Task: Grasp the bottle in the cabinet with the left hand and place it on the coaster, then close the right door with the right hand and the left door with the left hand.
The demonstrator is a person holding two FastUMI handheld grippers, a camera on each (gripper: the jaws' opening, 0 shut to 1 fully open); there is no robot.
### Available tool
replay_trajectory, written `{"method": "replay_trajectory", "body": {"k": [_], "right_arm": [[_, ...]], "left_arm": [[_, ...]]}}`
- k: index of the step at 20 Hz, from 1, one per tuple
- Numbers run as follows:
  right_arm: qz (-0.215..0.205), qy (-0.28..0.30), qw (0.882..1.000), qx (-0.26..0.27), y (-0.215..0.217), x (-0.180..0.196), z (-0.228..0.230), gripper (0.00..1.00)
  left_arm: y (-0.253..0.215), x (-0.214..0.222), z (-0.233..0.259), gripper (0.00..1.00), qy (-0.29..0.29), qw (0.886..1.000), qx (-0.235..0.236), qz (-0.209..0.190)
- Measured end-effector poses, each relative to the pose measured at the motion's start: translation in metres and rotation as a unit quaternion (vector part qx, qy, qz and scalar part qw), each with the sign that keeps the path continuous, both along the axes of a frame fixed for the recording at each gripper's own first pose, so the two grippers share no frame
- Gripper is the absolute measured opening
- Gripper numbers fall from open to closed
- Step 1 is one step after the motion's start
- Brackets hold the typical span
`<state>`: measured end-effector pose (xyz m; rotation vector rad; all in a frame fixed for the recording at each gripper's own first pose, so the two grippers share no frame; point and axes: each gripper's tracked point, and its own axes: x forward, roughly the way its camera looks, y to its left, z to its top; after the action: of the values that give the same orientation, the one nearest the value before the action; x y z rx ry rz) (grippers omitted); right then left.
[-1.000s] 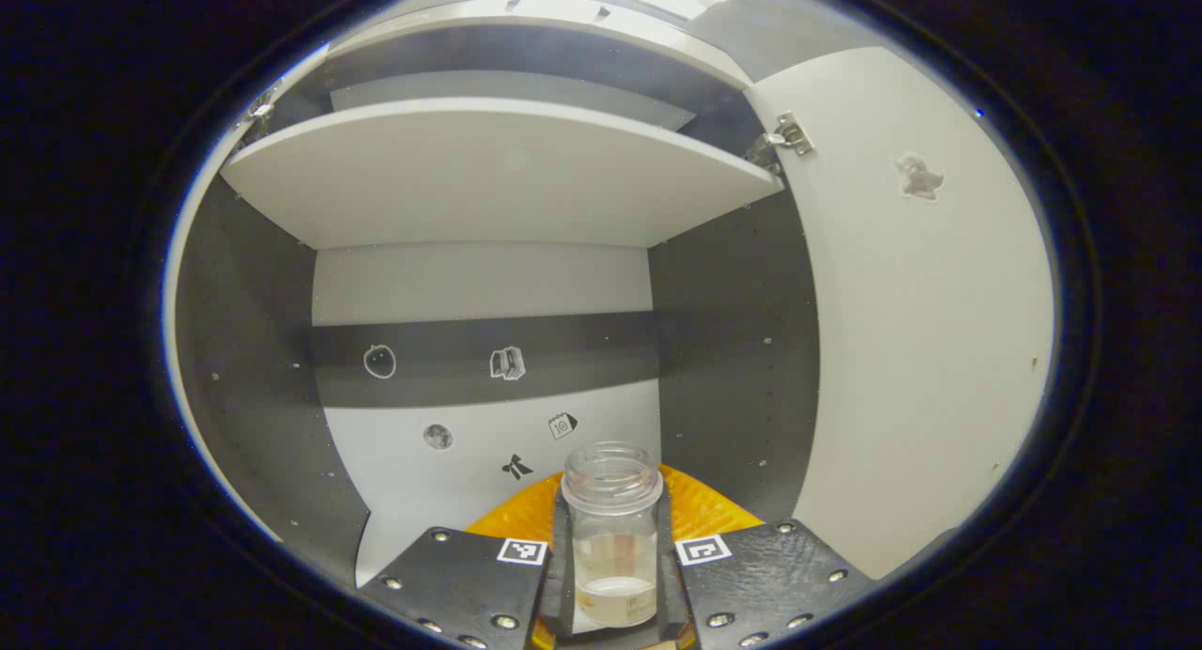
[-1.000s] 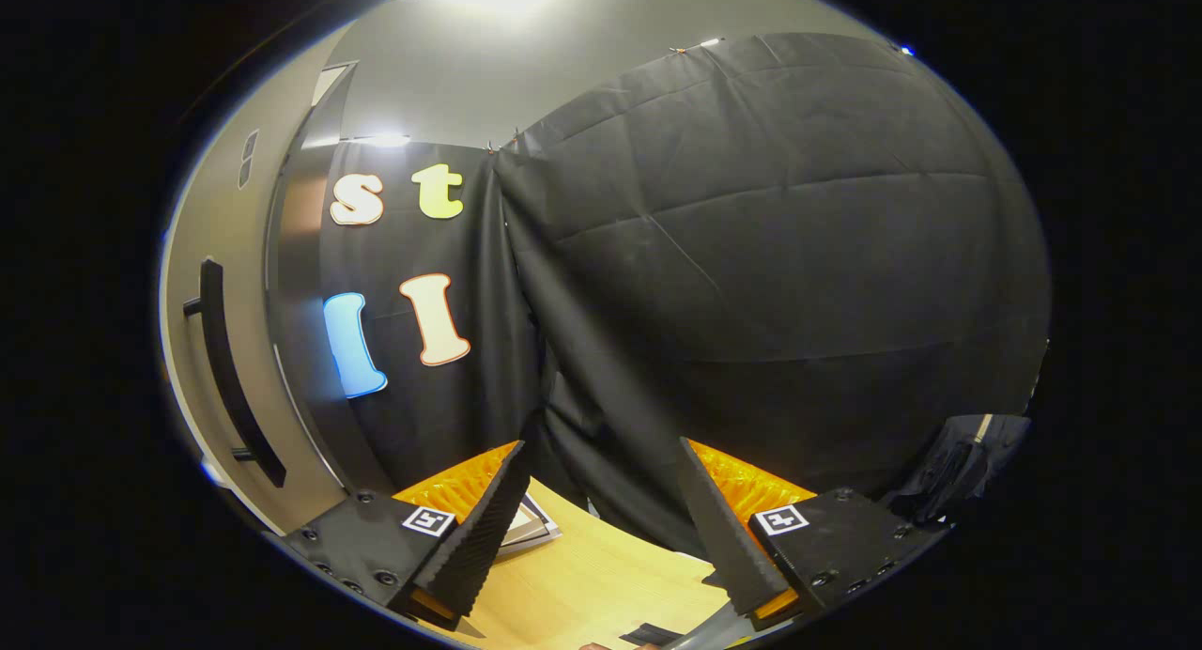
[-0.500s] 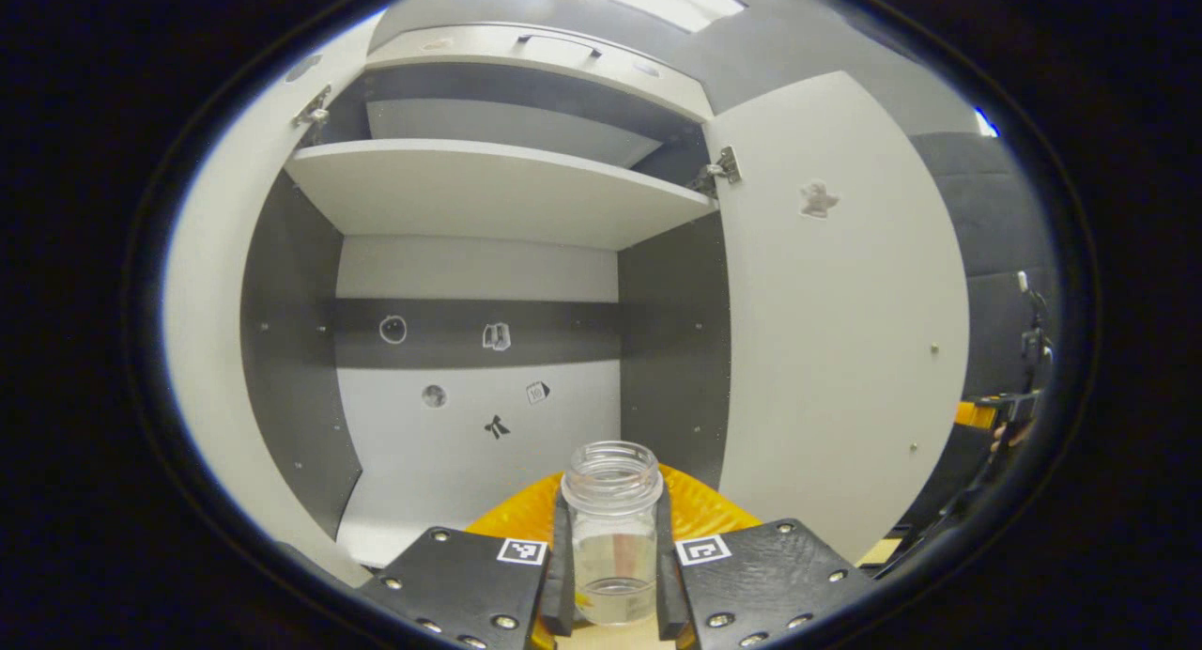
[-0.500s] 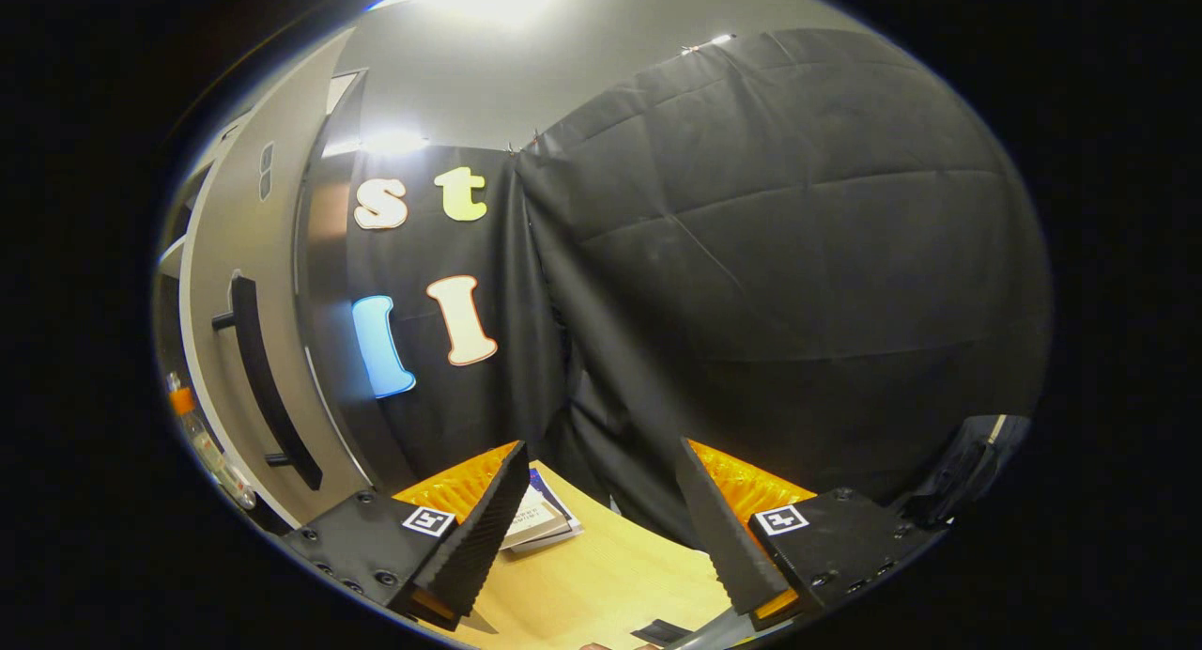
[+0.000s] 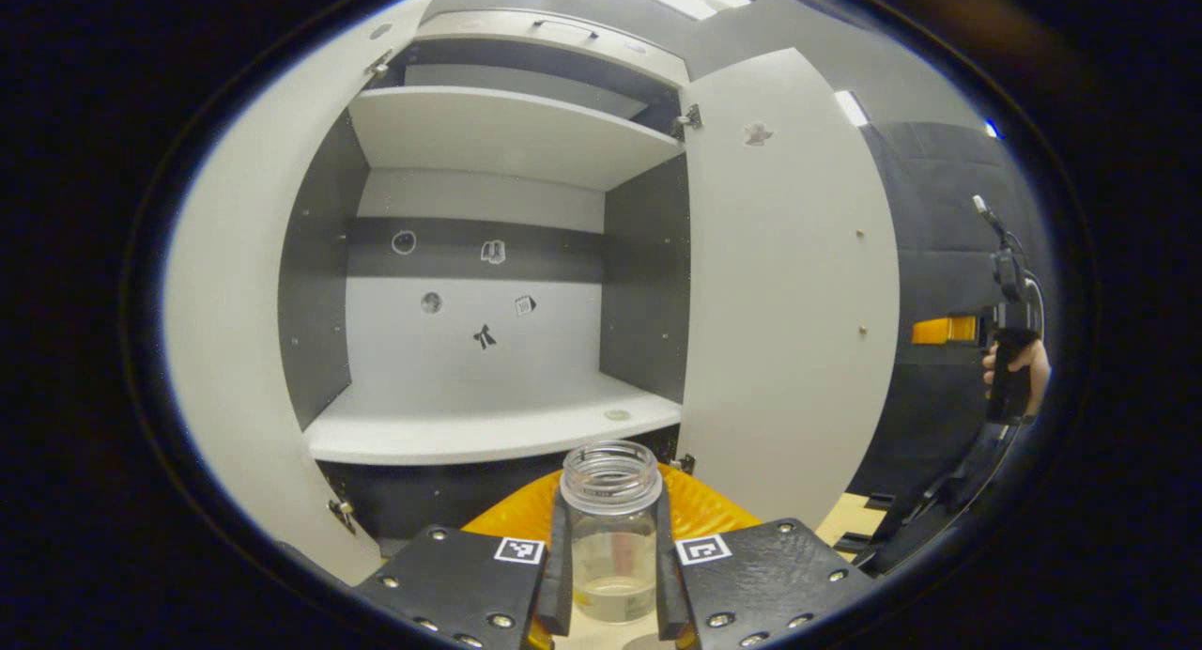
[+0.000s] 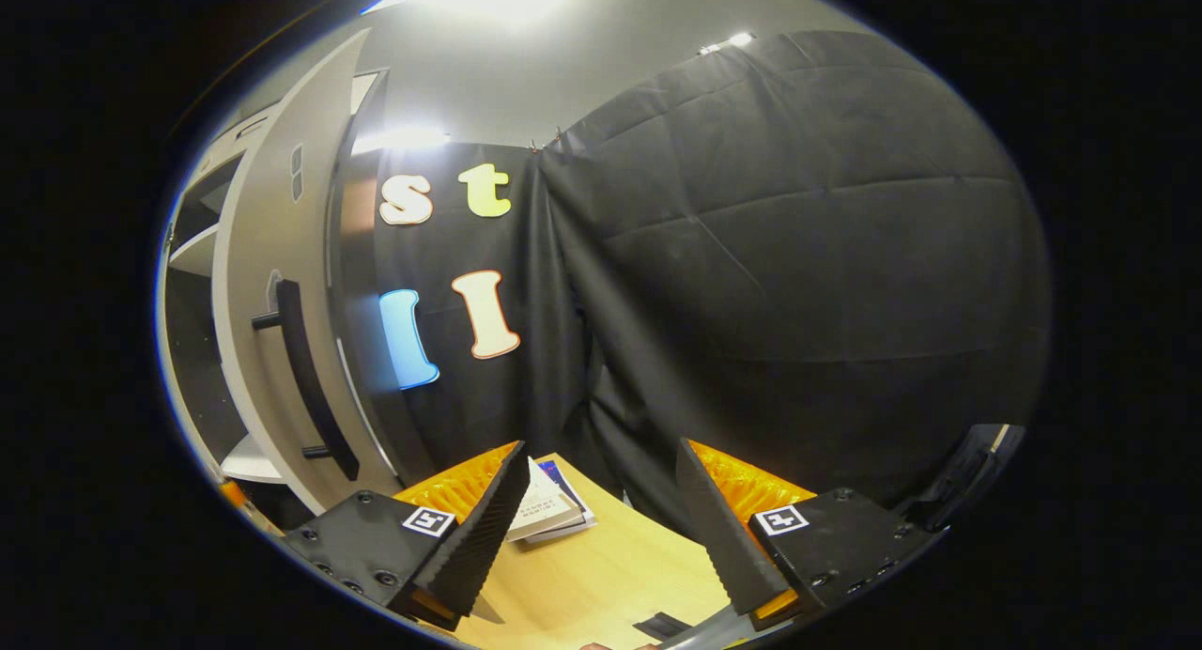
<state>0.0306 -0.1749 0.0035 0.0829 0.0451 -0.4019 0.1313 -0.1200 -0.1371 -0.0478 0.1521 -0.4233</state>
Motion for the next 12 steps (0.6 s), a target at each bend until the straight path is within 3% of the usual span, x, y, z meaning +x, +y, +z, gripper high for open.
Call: {"method": "replay_trajectory", "body": {"k": [2, 7, 10, 11, 12], "right_arm": [[0.006, -0.001, 1.0, 0.0, 0.007, -0.005, -0.001, 0.97], [0.022, 0.004, 1.0, -0.001, 0.023, -0.027, -0.006, 0.97], [0.024, 0.012, 1.0, -0.008, 0.029, -0.04, -0.006, 0.97], [0.025, 0.014, 1.0, -0.009, 0.03, -0.043, -0.005, 0.97], [0.024, 0.014, 1.0, -0.01, 0.031, -0.046, -0.004, 0.96]], "left_arm": [[-0.001, -0.015, -0.025, 0.29, 0.008, 1.0, -0.003, 0.002], [-0.006, -0.045, -0.085, 0.29, 0.035, 0.999, -0.023, 0.01], [-0.011, -0.056, -0.121, 0.43, 0.056, 0.998, -0.026, 0.016], [-0.014, -0.057, -0.133, 0.31, 0.061, 0.998, -0.024, 0.017], [-0.017, -0.06, -0.144, 0.37, 0.065, 0.998, -0.022, 0.016]]}}
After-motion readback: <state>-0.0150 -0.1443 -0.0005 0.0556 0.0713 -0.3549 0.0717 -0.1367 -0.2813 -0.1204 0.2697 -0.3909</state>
